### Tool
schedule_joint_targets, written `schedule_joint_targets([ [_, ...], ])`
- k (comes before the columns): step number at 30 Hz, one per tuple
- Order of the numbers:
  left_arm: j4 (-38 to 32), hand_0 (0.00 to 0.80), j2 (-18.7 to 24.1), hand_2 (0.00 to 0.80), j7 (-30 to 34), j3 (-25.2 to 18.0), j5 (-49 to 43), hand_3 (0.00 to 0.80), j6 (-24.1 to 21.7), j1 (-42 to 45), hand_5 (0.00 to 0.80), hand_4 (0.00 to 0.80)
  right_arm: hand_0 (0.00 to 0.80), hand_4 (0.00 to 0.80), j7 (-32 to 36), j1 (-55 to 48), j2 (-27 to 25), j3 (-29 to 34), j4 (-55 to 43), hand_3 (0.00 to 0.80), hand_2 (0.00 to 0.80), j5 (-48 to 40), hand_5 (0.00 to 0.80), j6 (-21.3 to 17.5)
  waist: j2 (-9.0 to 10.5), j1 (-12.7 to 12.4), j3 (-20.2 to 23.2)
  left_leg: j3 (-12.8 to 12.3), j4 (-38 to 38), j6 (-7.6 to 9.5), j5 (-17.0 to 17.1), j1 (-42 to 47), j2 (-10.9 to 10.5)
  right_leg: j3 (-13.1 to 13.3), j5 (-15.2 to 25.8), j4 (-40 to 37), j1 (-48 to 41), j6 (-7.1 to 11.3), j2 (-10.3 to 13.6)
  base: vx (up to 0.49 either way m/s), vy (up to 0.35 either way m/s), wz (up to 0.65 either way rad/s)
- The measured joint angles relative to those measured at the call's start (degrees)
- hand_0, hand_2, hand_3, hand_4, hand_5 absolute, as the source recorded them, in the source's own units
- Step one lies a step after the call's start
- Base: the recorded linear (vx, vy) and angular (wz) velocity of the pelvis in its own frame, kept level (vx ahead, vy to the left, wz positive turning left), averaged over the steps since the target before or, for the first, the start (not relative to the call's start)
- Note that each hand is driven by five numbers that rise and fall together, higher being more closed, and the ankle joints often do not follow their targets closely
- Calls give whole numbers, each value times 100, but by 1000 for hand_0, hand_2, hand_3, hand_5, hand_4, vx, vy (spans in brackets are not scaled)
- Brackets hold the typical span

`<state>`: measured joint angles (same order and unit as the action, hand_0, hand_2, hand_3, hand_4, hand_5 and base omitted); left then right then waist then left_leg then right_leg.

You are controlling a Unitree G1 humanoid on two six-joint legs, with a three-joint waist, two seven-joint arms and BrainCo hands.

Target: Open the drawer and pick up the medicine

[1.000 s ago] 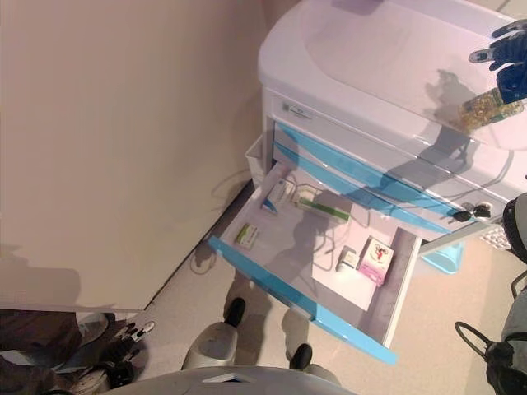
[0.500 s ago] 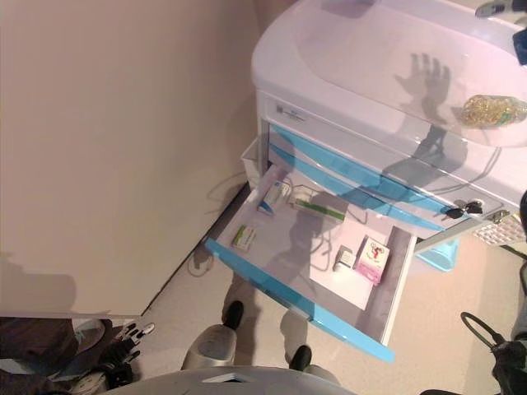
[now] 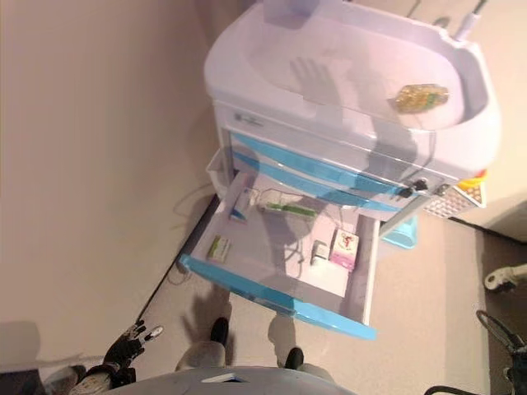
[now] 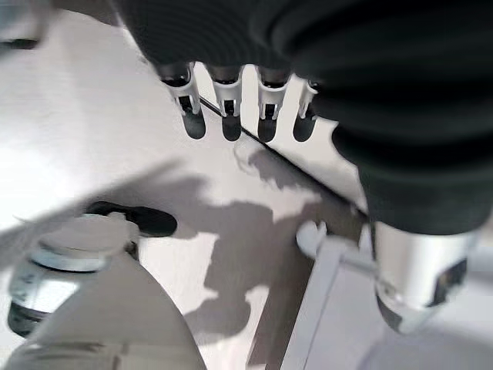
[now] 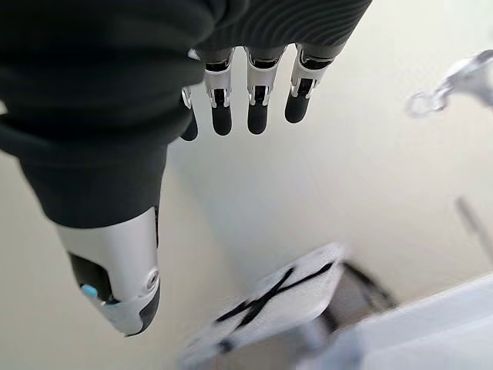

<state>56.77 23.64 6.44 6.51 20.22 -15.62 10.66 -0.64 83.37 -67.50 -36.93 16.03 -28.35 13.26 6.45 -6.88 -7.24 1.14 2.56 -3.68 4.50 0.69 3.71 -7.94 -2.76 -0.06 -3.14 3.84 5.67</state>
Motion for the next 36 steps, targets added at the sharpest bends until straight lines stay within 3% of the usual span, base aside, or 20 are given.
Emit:
schedule_joint_targets([
  [4,-274,0,-11,0,-89,105,-611,0,-87,-67,0,0,0,0,167,-2310,2,1415,-1723,0,0,-205,0,61,-94,315,131,-184,104,2,1,152,17,153,11,9,-5,7,-20,-44,13,-23],
  [8,-409,0,-15,0,-220,467,-1201,0,-79,-210,0,0,0,0,566,-4321,7,2496,-2543,0,0,-198,0,97,-341,584,239,-343,185,14,8,178,33,323,94,-6,82,21,-41,-31,13,-25],
  [13,-389,0,51,0,-268,840,-1657,0,65,-304,0,0,0,0,1216,-5752,69,2886,-2836,0,0,-207,0,89,-625,1043,224,-549,248,17,-1,301,67,452,133,-22,90,44,-49,-20,12,-21],
  [18,-376,0,122,0,-223,1164,-1820,0,94,-573,0,0,0,0,1973,-6875,282,3226,-3144,0,0,-489,0,-110,-644,1180,195,-736,250,12,-9,314,117,577,189,-102,167,83,-62,-13,-8,-20],
  [23,-372,0,111,0,8,1699,-2083,0,92,-975,0,0,0,0,2519,-7426,843,3236,-3169,0,0,-680,0,-177,-635,1394,8,-837,250,14,-17,371,115,613,238,-109,184,104,-46,-19,-20,-12],
  [29,35,0,101,0,297,2166,-2149,0,202,-1429,0,0,0,0,3277,-7763,836,3185,-3195,0,0,-820,0,-367,-681,1692,-197,-1058,247,13,-40,396,118,844,331,-107,280,90,-95,-14,-10,-22],
  [36,516,0,227,0,467,2206,-2071,0,163,-1736,0,0,0,0,4871,-7795,587,3135,-3444,0,0,-1222,0,-593,-693,1950,-485,-1402,247,-3,-97,517,128,1209,395,-82,409,128,-152,-35,39,-30],
])
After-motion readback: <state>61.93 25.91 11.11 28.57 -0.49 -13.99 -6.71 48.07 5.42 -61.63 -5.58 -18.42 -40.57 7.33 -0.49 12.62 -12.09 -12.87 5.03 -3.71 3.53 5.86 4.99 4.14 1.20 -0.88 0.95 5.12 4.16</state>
